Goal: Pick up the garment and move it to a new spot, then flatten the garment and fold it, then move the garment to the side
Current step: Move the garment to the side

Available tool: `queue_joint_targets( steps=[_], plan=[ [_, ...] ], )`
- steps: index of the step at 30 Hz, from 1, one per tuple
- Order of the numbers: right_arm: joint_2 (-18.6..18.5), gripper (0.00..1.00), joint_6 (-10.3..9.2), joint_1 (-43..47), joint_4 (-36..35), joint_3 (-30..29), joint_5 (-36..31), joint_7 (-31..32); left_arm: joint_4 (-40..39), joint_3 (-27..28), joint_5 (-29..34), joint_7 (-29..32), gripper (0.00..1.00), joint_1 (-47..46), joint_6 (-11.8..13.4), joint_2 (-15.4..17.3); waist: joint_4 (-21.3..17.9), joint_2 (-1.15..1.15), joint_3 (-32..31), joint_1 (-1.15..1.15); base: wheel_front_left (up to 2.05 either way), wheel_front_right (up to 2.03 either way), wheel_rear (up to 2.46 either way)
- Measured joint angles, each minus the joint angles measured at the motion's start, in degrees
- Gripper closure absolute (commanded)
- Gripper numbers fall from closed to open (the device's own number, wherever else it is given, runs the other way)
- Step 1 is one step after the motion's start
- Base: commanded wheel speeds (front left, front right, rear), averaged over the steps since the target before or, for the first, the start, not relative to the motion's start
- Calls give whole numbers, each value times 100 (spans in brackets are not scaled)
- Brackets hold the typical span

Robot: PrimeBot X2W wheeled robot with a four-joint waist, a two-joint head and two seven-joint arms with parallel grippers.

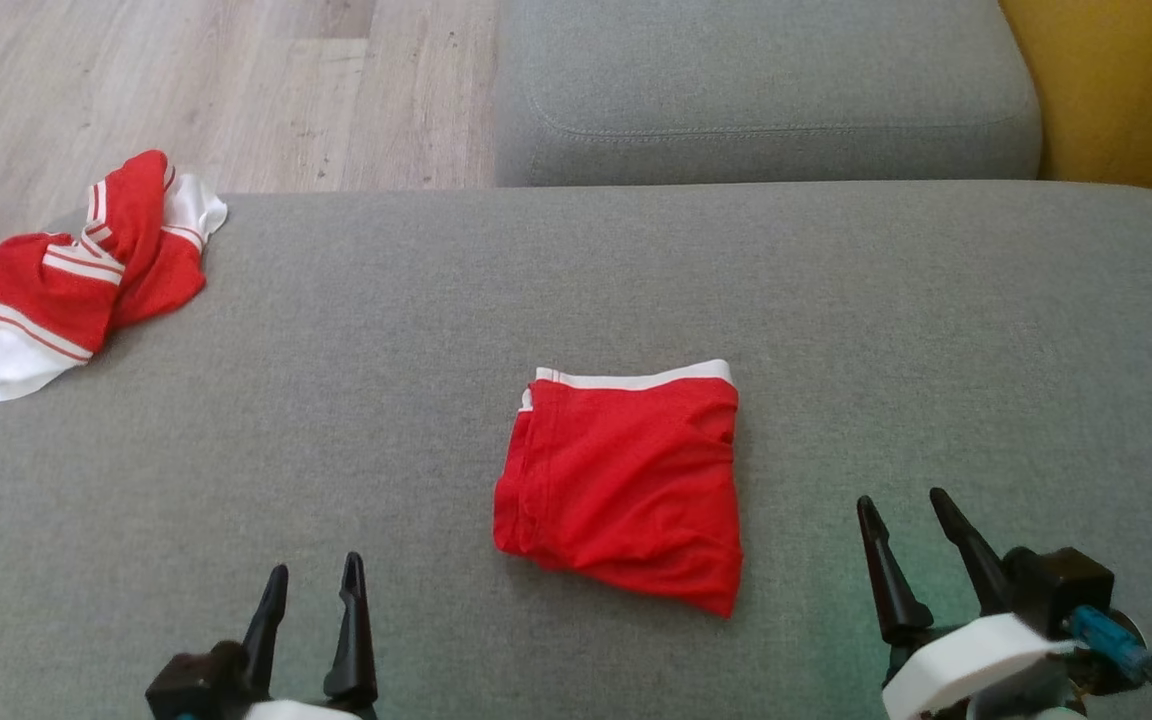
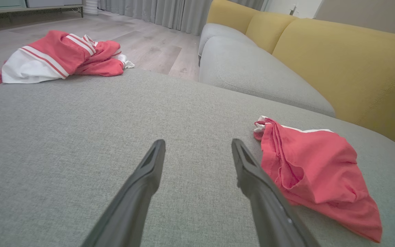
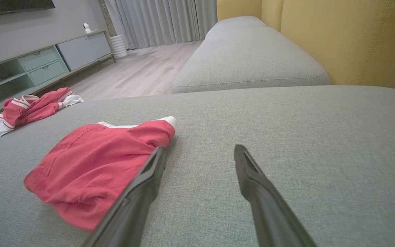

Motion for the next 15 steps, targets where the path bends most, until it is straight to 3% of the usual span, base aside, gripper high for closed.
queue_joint_targets(
  steps=[8,15],
  plan=[
    [0,0,0,-87,25,15,-53,185,5,-5,53,1,0,-10,2,-1,71,0,72,0,0,0,0],
    [-2,0,0,-1191,503,342,-2,1115,0,3,110,0,0,-118,5,1,235,0,255,1,0,0,0]
  ],
)
